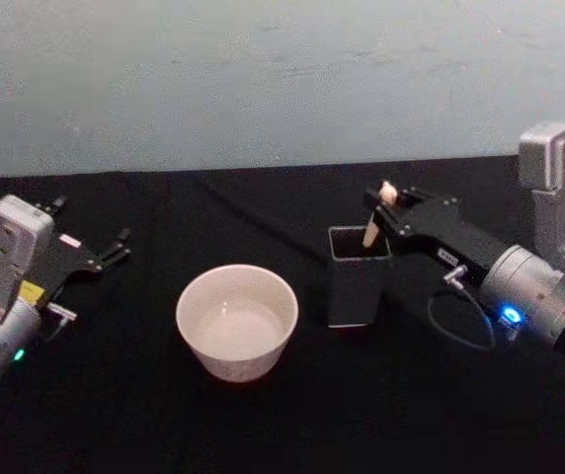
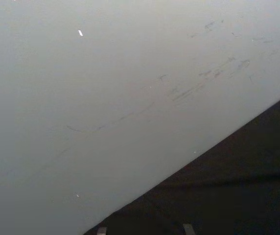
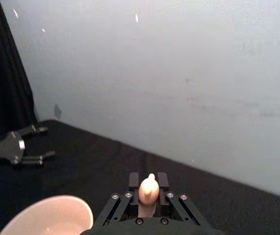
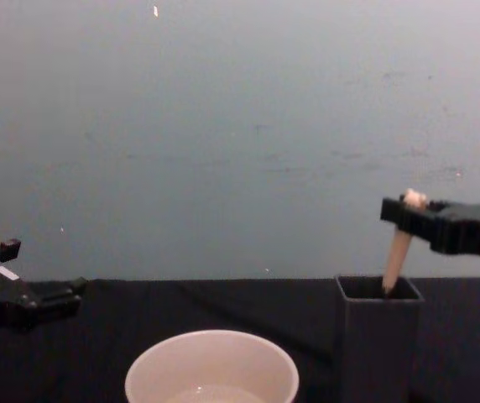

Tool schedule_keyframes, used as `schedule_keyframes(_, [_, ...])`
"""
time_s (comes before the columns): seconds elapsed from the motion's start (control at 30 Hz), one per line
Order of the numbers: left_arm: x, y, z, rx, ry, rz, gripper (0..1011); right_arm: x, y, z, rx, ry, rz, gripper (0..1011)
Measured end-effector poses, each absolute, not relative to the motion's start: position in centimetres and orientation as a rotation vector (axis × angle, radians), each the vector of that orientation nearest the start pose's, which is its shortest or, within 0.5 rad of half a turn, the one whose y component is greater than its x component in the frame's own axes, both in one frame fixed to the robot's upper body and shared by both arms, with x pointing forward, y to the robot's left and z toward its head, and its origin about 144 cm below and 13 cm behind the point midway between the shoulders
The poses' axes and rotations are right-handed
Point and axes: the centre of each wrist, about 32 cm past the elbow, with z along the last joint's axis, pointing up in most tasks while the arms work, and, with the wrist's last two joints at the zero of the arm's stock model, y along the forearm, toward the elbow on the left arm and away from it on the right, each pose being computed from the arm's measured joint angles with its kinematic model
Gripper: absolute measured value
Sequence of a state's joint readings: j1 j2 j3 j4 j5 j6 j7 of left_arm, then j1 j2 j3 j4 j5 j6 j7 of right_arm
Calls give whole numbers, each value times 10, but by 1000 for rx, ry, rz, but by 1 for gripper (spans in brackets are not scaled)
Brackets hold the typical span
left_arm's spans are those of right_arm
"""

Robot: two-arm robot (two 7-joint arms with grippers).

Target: Pick up the stirring spoon with one hand, stir inside the cup, then place it back in its original position.

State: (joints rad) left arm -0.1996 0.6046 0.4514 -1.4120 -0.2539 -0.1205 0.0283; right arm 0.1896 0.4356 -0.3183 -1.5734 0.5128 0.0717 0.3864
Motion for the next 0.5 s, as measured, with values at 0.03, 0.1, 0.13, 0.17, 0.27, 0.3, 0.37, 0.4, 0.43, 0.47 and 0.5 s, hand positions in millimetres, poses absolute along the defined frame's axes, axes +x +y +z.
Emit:
schedule_keyframes(0.03, [489, 310, 1140, 304, -285, 1248, 1001, 496, -260, 1193, 26, 40, -890, 214])
schedule_keyframes(0.1, [489, 310, 1140, 304, -285, 1248, 1001, 496, -261, 1196, 39, 32, -884, 214])
schedule_keyframes(0.13, [489, 310, 1140, 304, -285, 1248, 1002, 496, -263, 1201, 64, 16, -872, 214])
schedule_keyframes(0.17, [489, 310, 1140, 304, -285, 1248, 1001, 496, -263, 1201, 64, 16, -872, 214])
schedule_keyframes(0.27, [489, 310, 1140, 305, -285, 1248, 1001, 496, -266, 1211, 108, -12, -852, 214])
schedule_keyframes(0.3, [489, 310, 1140, 304, -285, 1248, 1001, 496, -266, 1213, 117, -19, -849, 214])
schedule_keyframes(0.37, [489, 310, 1140, 304, -285, 1248, 1001, 496, -267, 1218, 143, -37, -841, 214])
schedule_keyframes(0.4, [489, 310, 1140, 304, -285, 1248, 1001, 496, -267, 1218, 143, -37, -841, 214])
schedule_keyframes(0.43, [489, 310, 1140, 304, -285, 1248, 1001, 497, -267, 1220, 151, -43, -838, 214])
schedule_keyframes(0.47, [489, 310, 1140, 304, -285, 1248, 1001, 497, -268, 1222, 163, -53, -835, 214])
schedule_keyframes(0.5, [489, 310, 1140, 304, -285, 1248, 1001, 498, -268, 1223, 170, -59, -831, 214])
